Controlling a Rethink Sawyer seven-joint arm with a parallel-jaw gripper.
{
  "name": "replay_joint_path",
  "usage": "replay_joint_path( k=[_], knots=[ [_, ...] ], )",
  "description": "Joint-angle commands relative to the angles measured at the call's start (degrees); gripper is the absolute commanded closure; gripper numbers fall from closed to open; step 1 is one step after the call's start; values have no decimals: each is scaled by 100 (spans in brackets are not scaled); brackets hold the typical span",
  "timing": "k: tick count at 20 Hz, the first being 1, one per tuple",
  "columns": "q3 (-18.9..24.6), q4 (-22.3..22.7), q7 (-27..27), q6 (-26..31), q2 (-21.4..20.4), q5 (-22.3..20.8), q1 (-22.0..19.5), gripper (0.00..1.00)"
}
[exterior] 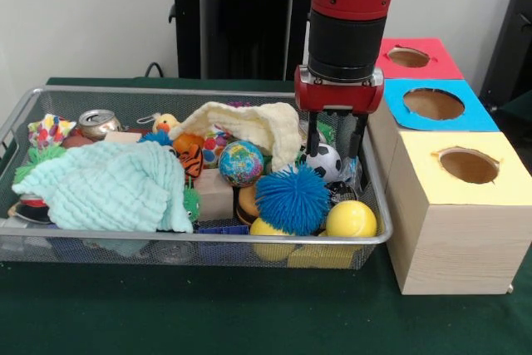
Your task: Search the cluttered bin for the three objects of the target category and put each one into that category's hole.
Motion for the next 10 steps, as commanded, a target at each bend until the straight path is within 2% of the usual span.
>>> replay_joint_path(
  k=[1, 10],
  knots=[
    [-28, 272, 757, -425, 304, -112, -45, 0],
    [-49, 313, 820, -586, 421, -65, 31, 0]
  ],
)
